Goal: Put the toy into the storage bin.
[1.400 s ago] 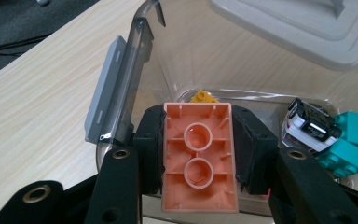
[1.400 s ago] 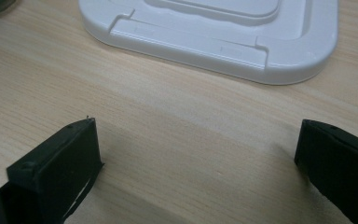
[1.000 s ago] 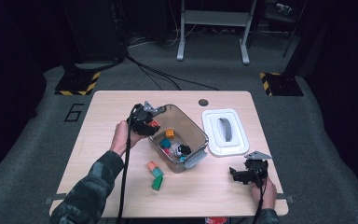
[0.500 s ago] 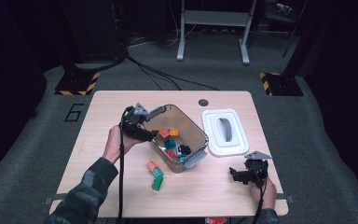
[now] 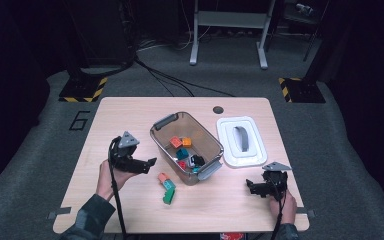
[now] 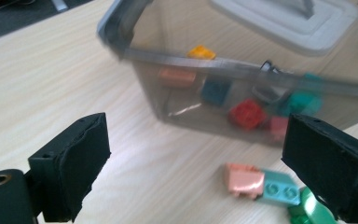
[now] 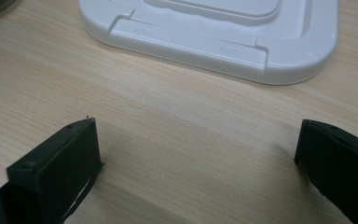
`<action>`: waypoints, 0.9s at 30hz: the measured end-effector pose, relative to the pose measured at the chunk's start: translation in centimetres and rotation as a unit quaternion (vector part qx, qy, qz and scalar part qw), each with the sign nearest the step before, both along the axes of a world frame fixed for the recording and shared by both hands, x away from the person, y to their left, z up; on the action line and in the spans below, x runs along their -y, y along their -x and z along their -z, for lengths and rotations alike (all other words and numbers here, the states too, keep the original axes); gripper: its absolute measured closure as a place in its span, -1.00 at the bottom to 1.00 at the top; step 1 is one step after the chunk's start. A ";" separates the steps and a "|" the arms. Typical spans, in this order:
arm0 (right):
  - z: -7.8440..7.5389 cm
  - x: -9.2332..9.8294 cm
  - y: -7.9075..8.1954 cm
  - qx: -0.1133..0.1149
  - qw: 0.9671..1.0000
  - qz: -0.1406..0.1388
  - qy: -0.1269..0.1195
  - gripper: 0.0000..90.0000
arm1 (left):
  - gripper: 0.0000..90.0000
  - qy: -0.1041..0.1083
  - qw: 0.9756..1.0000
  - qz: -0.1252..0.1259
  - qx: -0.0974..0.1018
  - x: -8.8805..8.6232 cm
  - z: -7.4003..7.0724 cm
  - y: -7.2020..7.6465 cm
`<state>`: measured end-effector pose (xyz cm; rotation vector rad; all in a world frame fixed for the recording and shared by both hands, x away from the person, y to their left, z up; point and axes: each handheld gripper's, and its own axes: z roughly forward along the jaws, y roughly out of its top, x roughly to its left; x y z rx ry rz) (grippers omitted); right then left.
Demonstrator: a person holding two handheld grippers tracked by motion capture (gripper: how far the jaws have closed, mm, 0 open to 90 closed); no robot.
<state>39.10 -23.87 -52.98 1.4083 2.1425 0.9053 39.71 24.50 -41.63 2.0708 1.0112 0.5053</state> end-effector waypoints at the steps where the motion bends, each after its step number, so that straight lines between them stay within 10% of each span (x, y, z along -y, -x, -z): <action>1: 0.0 0.0 0.0 0.001 1.000 -0.001 0.000 -1.00 | -0.85 0.001 1.000 -0.004 -0.006 -0.2 0.6 0.2; 10: 0.0 0.0 0.0 0.001 1.000 -0.001 0.000 -1.00 | -0.82 0.005 0.999 0.001 -0.051 0.9 5.5 0.6; 20: 0.0 0.0 0.0 0.000 1.000 0.001 0.000 -1.00 | -0.63 0.011 0.997 0.009 -0.070 3.7 7.4 -0.1; 27: 0.0 0.0 0.0 0.000 1.000 0.001 0.000 -1.00 | -0.12 0.010 0.997 0.012 -0.077 3.8 7.8 -0.4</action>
